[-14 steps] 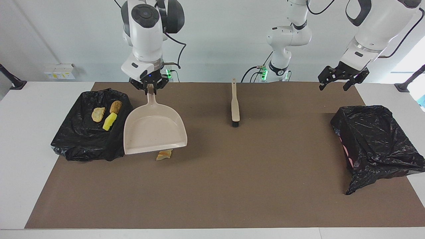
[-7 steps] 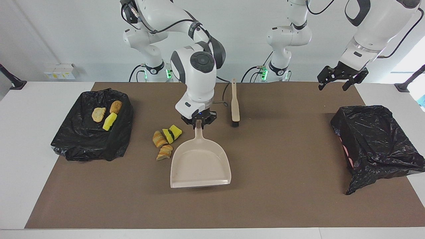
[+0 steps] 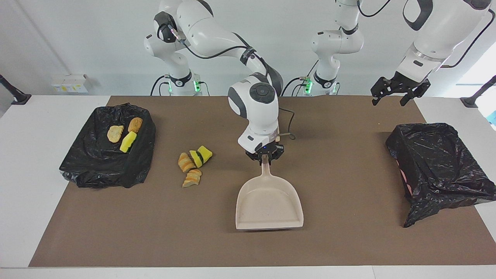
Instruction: Sweep and dump trash in bin
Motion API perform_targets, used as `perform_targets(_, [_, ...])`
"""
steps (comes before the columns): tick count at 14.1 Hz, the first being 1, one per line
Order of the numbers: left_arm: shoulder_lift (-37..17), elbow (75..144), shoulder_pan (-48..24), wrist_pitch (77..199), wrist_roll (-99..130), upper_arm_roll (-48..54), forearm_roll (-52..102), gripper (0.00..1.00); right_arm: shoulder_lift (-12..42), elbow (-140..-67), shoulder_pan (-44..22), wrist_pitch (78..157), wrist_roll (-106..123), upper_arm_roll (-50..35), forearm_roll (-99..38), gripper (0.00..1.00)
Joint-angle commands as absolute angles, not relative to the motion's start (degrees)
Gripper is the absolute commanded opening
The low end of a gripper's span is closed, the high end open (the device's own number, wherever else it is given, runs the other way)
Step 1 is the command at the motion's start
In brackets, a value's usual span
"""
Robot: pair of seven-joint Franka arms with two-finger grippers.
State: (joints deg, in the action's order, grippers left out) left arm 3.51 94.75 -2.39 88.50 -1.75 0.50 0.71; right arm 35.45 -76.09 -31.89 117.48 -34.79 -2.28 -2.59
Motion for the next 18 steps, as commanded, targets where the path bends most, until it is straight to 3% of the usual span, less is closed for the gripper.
perform_targets(1, [3.3, 94.0, -1.9, 88.1, -1.9, 0.7, 0.2, 1.00, 35.6, -75.6, -31.7, 117.9, -35.3, -3.0, -5.4, 0.00])
perform_targets(7, [3.3, 94.0, -1.9, 88.1, -2.0, 0.7, 0.2, 1.00, 37.6, -75.9, -32.1, 118.7, -35.2, -2.9, -5.4, 0.00])
perform_targets(8, [3.3, 94.0, -1.8, 88.1, -2.0, 0.7, 0.2, 1.00, 37.6, -76.0, -32.1, 119.3, -34.6, -2.9, -5.7, 0.04])
perform_targets(9, [3.3, 94.0, -1.8, 87.7, -2.0, 0.7, 0.2, 1.00, 37.5, -76.0, -32.1, 119.2, -34.5, -2.9, -5.4, 0.27])
perform_targets(11, [3.3, 94.0, -2.0, 87.9, -2.0, 0.7, 0.2, 1.00, 37.3, -76.0, -32.5, 118.6, -34.3, -2.9, -4.0, 1.00])
perform_targets(14, [3.8, 94.0, -1.9, 87.1, -2.1, 0.7, 0.2, 1.00, 34.6, -76.2, -32.0, 118.2, -34.4, -2.9, -5.4, 1.00])
perform_targets(18, [4.0, 94.0, -4.6, 86.0, -2.1, 1.4, 0.3, 1.00, 28.3, -78.3, -29.1, 112.2, -34.1, -2.8, -8.6, 1.00])
